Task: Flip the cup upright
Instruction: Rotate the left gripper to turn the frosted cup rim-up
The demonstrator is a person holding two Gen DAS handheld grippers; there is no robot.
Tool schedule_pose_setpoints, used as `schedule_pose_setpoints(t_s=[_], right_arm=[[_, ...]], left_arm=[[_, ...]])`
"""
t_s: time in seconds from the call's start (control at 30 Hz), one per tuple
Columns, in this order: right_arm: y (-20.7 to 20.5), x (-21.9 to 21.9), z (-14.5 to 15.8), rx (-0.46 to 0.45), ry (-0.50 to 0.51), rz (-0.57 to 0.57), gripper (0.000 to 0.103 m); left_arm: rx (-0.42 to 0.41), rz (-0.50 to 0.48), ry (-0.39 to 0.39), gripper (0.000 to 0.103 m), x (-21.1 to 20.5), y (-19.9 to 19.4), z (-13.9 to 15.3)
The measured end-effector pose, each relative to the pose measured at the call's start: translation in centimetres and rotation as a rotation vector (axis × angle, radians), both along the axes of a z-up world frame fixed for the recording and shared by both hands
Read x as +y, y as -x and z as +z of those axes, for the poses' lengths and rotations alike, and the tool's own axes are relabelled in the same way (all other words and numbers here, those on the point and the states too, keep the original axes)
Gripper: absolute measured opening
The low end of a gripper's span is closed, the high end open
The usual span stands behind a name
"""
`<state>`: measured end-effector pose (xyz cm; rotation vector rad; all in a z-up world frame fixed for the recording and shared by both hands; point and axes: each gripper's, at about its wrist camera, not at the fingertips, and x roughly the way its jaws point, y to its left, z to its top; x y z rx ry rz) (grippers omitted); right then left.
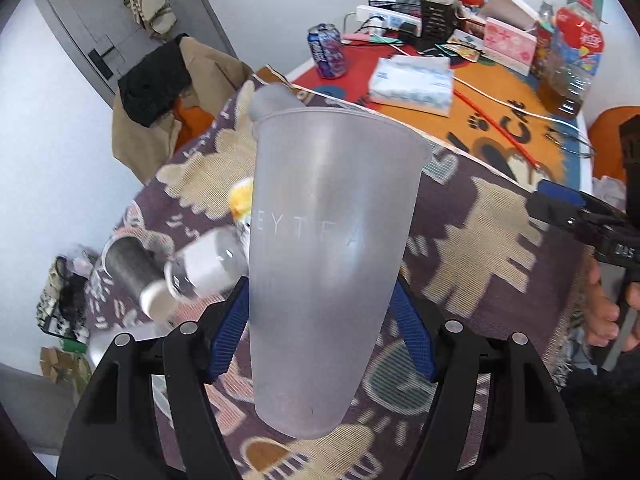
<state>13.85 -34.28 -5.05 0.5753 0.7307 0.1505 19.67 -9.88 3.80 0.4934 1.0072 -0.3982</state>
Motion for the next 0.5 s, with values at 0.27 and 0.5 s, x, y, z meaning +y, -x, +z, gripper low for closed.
schedule_pose_setpoints(t_s=[0.27,0.5], right_arm=[[1.4,0.1,-1.7,0.037,0.006,0.021,0.095],[1.9,0.3,-2.7,0.058,0.013,0.031,0.095]], left_arm=[[0.061,-0.004,0.031,0.07,-0.4,3.2,-2.7],[0.197,0.06,0.142,0.07,0.4,3.8,-5.2]])
